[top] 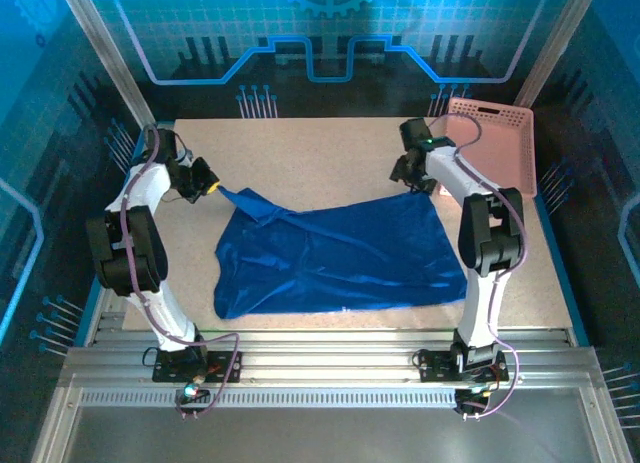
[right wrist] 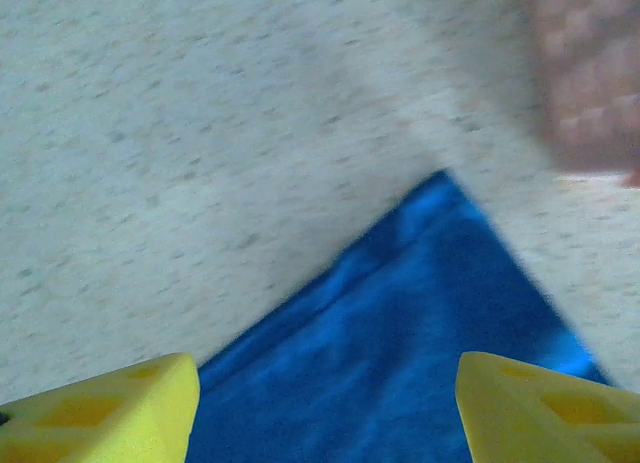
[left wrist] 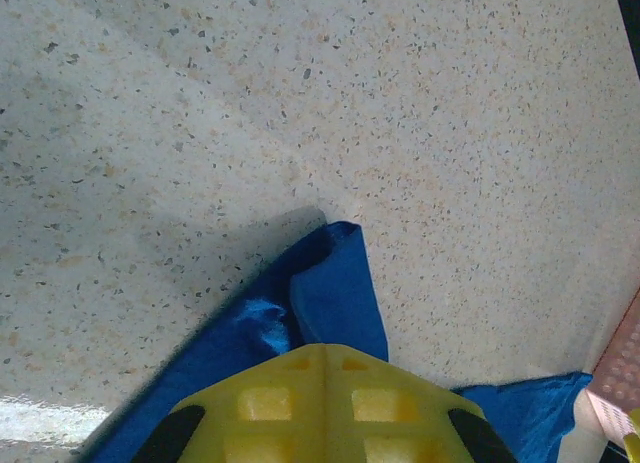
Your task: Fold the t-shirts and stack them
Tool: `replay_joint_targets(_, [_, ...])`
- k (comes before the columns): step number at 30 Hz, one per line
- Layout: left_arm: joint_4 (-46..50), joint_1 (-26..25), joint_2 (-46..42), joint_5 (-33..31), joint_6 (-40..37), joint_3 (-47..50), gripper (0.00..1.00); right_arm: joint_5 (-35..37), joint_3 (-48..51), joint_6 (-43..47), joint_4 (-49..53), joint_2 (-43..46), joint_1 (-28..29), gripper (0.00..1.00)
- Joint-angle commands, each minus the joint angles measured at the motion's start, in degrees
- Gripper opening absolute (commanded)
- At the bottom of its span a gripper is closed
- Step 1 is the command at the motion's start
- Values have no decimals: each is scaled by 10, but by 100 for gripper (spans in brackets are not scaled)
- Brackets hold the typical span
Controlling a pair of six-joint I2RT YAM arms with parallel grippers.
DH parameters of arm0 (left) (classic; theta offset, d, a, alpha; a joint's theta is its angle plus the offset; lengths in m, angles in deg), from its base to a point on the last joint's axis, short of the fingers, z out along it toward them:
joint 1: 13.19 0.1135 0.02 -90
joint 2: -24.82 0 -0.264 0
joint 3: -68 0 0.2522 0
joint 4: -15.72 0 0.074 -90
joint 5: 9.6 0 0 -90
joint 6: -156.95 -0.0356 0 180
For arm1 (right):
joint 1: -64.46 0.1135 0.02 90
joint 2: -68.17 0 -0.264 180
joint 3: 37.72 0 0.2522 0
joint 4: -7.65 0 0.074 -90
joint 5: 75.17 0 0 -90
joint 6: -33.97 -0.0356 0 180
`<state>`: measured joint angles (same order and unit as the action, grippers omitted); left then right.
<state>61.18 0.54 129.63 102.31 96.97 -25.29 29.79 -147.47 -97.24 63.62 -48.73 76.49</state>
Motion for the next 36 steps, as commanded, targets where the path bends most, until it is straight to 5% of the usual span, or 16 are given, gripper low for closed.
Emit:
replay_joint_targets(1, [-8,5,-26,16,-9,11,0,-32,-82,0,-18,-75,-11,69])
replay_joint_targets(10, [-8,5,-41,26,-19,26,0,-26,-166,41,2,-189,-70,68])
replay_joint_targets(26, [-6,5,-49,11,-16,24,0,-73,-27,79,-52,-105,-113,68])
replay_joint_targets(36, [-11,5,-44,13,-12,28,0,-121,-15,95,-53,-101,-111,49])
